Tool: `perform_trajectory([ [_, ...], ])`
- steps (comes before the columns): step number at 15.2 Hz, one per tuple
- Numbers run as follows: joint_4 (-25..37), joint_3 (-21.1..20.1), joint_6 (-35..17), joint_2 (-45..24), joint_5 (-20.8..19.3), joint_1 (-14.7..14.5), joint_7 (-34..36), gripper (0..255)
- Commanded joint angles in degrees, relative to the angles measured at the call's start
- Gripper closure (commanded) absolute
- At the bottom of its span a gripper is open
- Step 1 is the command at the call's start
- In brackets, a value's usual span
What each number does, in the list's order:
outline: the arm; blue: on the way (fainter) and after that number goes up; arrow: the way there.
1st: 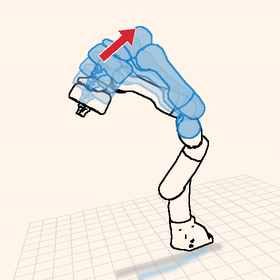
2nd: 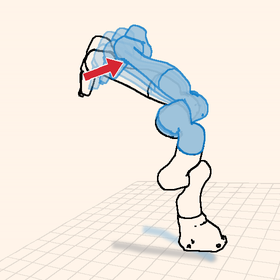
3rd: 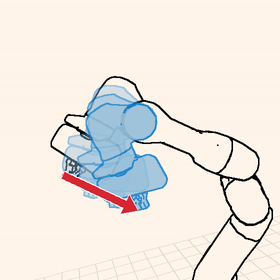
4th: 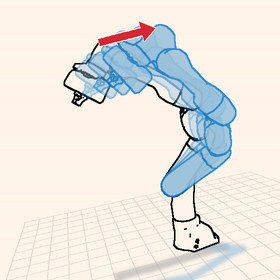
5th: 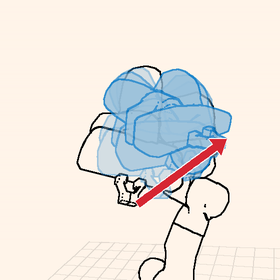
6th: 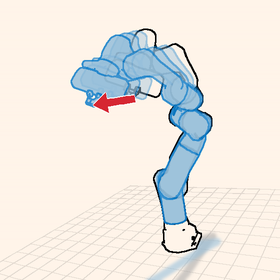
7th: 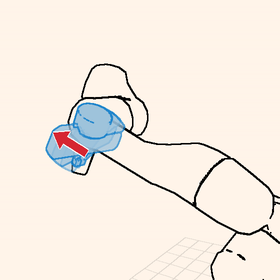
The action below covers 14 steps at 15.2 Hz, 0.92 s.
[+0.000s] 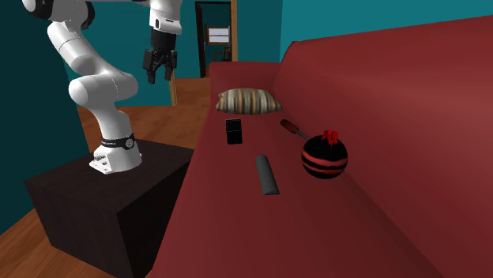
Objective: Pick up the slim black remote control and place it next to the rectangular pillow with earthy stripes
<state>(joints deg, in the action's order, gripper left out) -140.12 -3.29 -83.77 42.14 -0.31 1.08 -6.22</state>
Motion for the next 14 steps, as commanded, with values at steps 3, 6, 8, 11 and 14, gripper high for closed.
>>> perform_trajectory([
  [3, -0.3, -1.7, -4.2, -2.8, 1.2, 0.7, 4.3, 0],
  [6, 0.0, -4.0, -10.3, -7.6, 2.4, 1.9, 10.6, 0],
  [8, 0.7, -5.5, -14.3, -11.0, 2.8, 2.8, 14.8, 0],
  [11, 2.3, -7.5, -19.9, -16.6, 2.8, 4.2, 21.1, 0],
  [14, 4.7, -9.2, -25.0, -22.5, 1.9, 5.6, 27.5, 0],
])
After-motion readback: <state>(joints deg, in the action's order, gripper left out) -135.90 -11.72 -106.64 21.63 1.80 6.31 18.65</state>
